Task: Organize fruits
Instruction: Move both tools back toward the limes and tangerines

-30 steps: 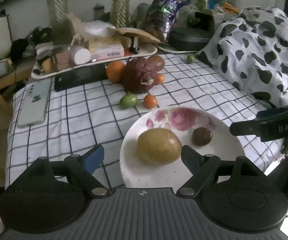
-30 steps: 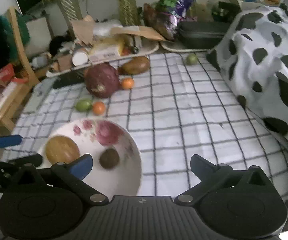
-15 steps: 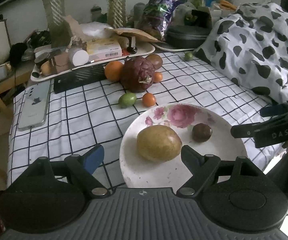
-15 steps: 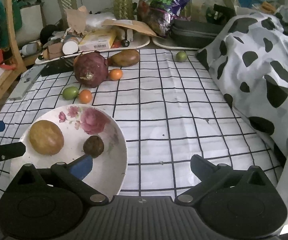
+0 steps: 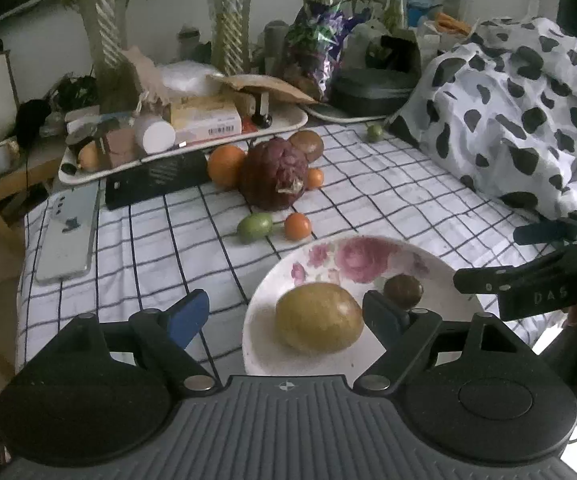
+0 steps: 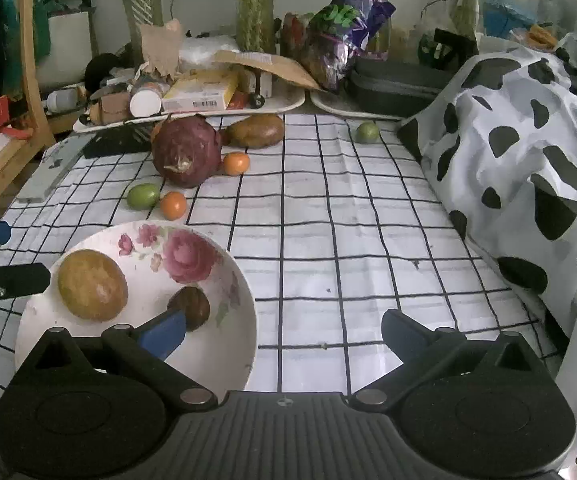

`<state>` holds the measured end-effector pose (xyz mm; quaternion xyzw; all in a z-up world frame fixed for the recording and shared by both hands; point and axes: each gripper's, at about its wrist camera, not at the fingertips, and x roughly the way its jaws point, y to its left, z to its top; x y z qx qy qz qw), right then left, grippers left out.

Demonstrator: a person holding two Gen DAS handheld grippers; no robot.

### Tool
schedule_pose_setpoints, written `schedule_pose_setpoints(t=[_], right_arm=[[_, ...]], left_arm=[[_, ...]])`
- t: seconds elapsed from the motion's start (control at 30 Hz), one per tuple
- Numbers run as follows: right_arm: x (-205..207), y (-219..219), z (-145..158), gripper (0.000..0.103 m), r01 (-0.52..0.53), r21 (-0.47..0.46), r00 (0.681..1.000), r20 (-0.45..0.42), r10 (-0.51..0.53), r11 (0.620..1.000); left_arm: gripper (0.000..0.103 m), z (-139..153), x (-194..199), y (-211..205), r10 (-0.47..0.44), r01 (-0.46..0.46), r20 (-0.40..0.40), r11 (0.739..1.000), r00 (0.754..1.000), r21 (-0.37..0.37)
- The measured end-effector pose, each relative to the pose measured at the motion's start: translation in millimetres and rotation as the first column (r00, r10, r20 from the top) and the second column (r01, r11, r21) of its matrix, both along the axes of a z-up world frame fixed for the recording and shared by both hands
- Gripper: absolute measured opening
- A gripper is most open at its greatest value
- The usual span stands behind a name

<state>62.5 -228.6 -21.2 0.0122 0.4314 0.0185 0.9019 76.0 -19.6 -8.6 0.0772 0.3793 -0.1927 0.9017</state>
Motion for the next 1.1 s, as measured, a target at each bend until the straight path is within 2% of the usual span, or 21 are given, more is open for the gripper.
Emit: schedule_pose_setpoints(t=[0.47, 0.77, 1.1], right_arm=[[15.3, 3.0, 1.8, 0.103, -0.02, -0.034, 0.998, 0.06, 0.022, 0.999], [35.6, 7.4, -1.6, 0.103, -0.059, -0.057, 0.995, 0.075, 0.063, 0.997], [66.4, 14.8, -7.4, 0.103, -0.119, -0.04, 0.99, 0.071, 0.122, 0.992]], left_arm=[[0.083, -2.1, 30.1, 3.9, -0.029, 0.029, -0.006, 1.0, 1.0, 0.008], [0.083, -5.4, 53.0, 5.6, -0.065, 0.065, -0.012, 0.998, 0.998, 0.01], [0.083, -11.8, 83.4, 6.6, -0.096, 0.097, -0.033, 0.995, 0.995, 0.035]])
